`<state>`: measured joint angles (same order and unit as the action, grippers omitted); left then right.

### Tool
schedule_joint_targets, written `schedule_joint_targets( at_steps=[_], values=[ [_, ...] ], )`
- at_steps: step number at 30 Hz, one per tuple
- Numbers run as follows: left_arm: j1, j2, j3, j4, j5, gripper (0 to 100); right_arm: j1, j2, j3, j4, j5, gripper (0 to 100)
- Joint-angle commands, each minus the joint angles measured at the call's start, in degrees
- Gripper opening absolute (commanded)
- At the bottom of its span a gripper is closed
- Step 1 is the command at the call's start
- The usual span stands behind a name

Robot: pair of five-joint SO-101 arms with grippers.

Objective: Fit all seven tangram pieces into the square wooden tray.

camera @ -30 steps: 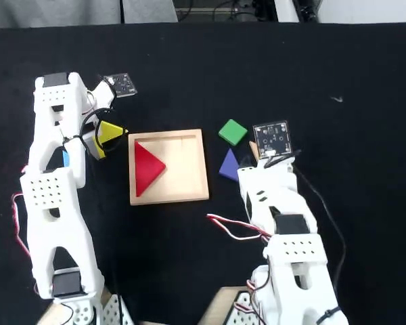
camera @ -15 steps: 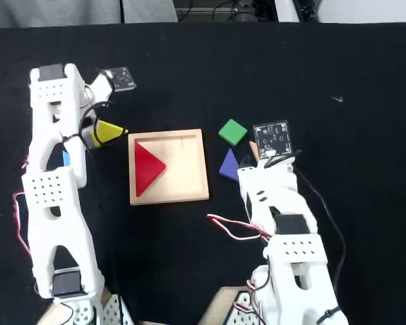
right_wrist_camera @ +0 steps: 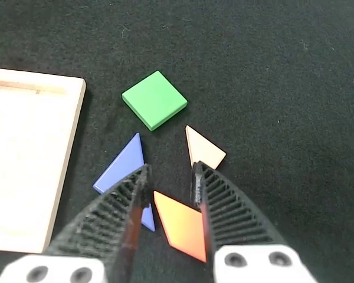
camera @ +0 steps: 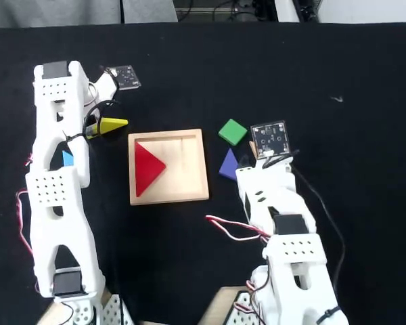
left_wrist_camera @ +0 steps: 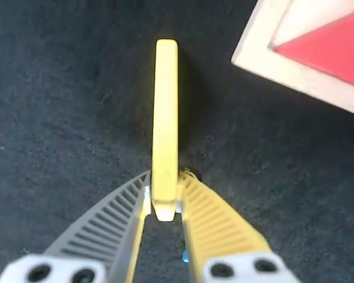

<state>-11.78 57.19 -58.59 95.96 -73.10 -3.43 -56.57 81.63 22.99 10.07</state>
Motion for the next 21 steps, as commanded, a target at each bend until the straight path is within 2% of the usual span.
schedule_joint_targets(
  at_steps=[1,5,10,13,17,21],
  values=[
    [1.5,-1.8,-3.5,1.0,1.5,3,-0.6,-1.1,-0.2,-1.1,0.4,12.1],
    [2.7,-1.8,-5.8,3.5,3.9,3,-0.5,-1.3,-0.2,-1.1,0.4,12.1],
    [3.5,-6.4,-13.1,5.0,19.0,3,-0.3,-1.3,-0.2,-1.1,0.4,12.1],
    [4.5,-11.9,-11.3,5.0,19.3,3,1.8,-1.3,-0.3,-1.3,0.4,12.1],
    [8.5,-23.1,-0.2,5.0,19.3,3,5.8,-1.4,-1.1,-1.4,-0.3,12.1],
    [18.0,-38.6,18.6,5.0,18.3,3,10.8,-1.4,-2.3,-1.4,-6.7,12.1]
  ],
)
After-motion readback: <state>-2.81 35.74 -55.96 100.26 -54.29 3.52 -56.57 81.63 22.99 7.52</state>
